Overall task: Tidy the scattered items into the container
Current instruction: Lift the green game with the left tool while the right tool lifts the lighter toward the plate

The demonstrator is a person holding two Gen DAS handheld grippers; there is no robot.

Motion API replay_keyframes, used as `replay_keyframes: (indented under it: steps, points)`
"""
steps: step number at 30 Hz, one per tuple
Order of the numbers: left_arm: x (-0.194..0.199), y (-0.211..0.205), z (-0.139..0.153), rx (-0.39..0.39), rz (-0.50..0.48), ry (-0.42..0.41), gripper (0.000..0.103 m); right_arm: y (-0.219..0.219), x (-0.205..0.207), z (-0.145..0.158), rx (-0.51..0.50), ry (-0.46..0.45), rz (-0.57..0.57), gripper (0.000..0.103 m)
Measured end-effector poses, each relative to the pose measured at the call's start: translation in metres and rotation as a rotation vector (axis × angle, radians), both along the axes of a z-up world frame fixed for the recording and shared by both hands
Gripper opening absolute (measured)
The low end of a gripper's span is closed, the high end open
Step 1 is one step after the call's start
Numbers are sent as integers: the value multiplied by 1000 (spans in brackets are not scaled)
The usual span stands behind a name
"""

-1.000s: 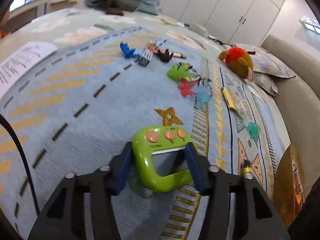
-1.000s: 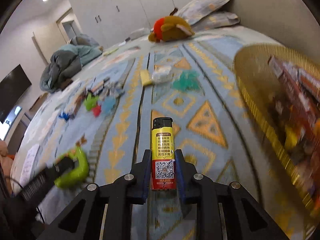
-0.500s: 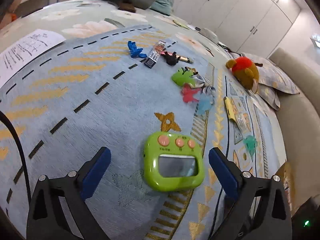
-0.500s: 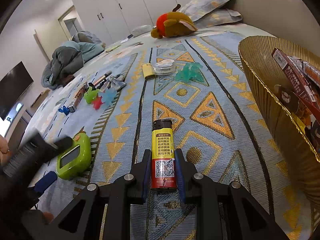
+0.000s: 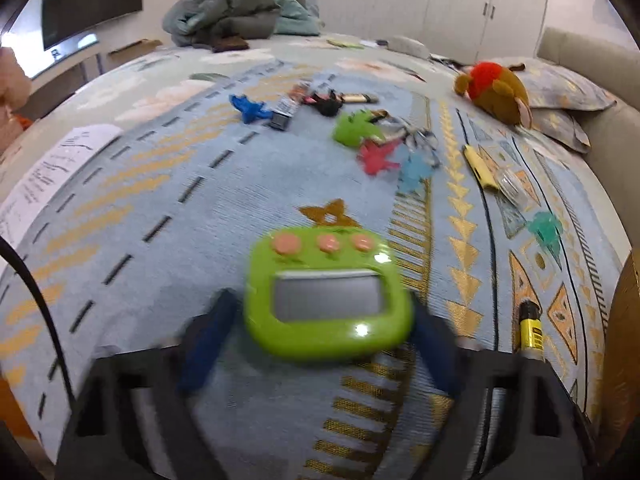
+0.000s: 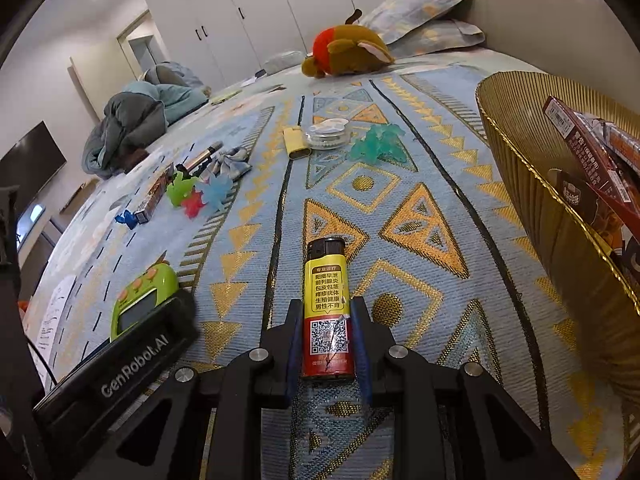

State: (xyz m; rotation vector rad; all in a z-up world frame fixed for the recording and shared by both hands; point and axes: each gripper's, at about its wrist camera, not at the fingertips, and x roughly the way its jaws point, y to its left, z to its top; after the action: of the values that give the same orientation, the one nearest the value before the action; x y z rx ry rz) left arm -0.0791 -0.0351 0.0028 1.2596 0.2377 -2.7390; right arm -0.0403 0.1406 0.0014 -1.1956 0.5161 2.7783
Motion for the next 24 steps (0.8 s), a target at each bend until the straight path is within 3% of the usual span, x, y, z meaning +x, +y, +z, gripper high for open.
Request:
replay_keyframes:
  steps: [5, 9, 10, 12, 18, 22, 24]
  points:
    - [11, -14, 10, 67, -64, 7, 70, 1, 13, 9, -16, 15, 25, 22]
    - [21, -25, 35, 176, -68, 58, 68, -1, 50, 37, -54, 150, 89, 22]
    - [23, -25, 45, 214, -75, 86, 61, 0, 57, 45, -57, 183, 92, 22]
    - [30, -17, 69, 272, -119, 151, 59, 4, 73, 63, -62, 254, 79, 22]
    - [54, 39, 128, 322, -327, 312, 59, 55, 99, 100, -42, 341, -138, 22]
    - [61, 79, 144, 413, -467, 305, 59, 105, 115, 110, -44, 347, -299, 22]
    - [62, 97, 144, 404, -510, 286, 59, 119, 119, 111, -41, 341, -343, 22]
